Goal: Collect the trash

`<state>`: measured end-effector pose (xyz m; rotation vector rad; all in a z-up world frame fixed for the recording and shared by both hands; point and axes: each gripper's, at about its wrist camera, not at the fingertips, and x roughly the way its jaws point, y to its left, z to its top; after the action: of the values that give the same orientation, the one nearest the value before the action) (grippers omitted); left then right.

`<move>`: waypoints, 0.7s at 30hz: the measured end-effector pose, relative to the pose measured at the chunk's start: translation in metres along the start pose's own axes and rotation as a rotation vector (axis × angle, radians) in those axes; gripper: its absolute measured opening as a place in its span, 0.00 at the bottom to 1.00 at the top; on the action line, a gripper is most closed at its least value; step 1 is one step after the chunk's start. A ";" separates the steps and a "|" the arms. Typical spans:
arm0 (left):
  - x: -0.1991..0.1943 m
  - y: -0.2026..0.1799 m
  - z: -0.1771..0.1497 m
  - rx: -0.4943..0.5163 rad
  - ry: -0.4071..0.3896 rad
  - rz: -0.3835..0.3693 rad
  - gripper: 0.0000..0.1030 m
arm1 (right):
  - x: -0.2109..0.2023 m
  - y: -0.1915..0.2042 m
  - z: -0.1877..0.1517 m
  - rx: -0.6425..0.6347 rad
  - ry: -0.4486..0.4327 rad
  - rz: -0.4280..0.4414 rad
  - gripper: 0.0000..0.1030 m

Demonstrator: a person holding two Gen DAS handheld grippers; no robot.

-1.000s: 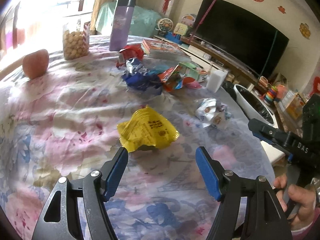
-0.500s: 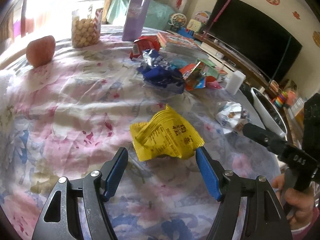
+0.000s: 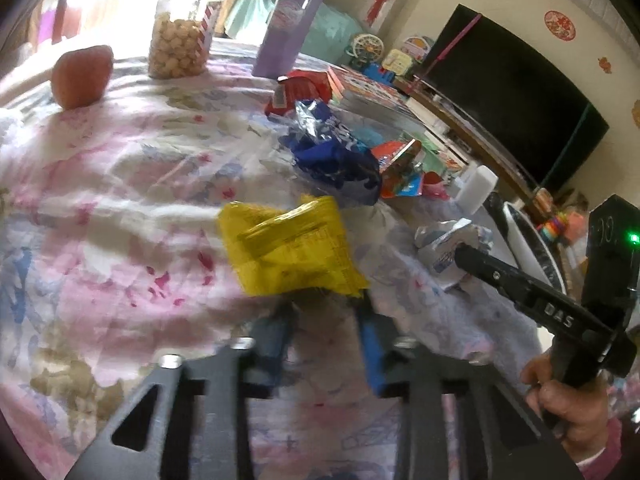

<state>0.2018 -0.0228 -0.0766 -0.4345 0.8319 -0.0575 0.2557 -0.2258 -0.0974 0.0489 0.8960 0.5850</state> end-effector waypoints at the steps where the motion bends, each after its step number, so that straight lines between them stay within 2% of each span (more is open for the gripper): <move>1: 0.000 0.001 -0.001 -0.001 0.005 -0.006 0.10 | -0.002 0.001 0.000 0.002 -0.005 -0.008 0.25; 4: 0.000 0.002 -0.003 0.012 0.019 -0.030 0.02 | -0.010 0.000 -0.002 0.039 -0.016 0.007 0.21; 7: -0.007 -0.003 -0.005 0.055 0.007 -0.033 0.00 | -0.025 0.000 -0.009 0.065 -0.043 0.011 0.19; 12: -0.020 -0.011 -0.008 0.106 -0.023 -0.041 0.00 | -0.051 -0.004 -0.020 0.108 -0.078 0.001 0.19; 15: -0.023 -0.004 -0.008 0.072 -0.024 -0.033 0.02 | -0.062 -0.005 -0.025 0.111 -0.087 -0.012 0.19; 17: -0.025 0.002 -0.007 0.040 -0.024 -0.017 0.13 | -0.072 -0.005 -0.027 0.112 -0.098 -0.017 0.19; 19: -0.031 0.007 -0.005 0.006 -0.046 0.032 0.48 | -0.080 -0.005 -0.029 0.111 -0.109 -0.014 0.19; 21: -0.036 0.012 -0.001 -0.028 -0.079 0.073 0.63 | -0.087 -0.006 -0.032 0.108 -0.118 -0.008 0.19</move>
<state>0.1753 -0.0044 -0.0569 -0.4294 0.7707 0.0385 0.1924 -0.2804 -0.0567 0.1759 0.8123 0.5202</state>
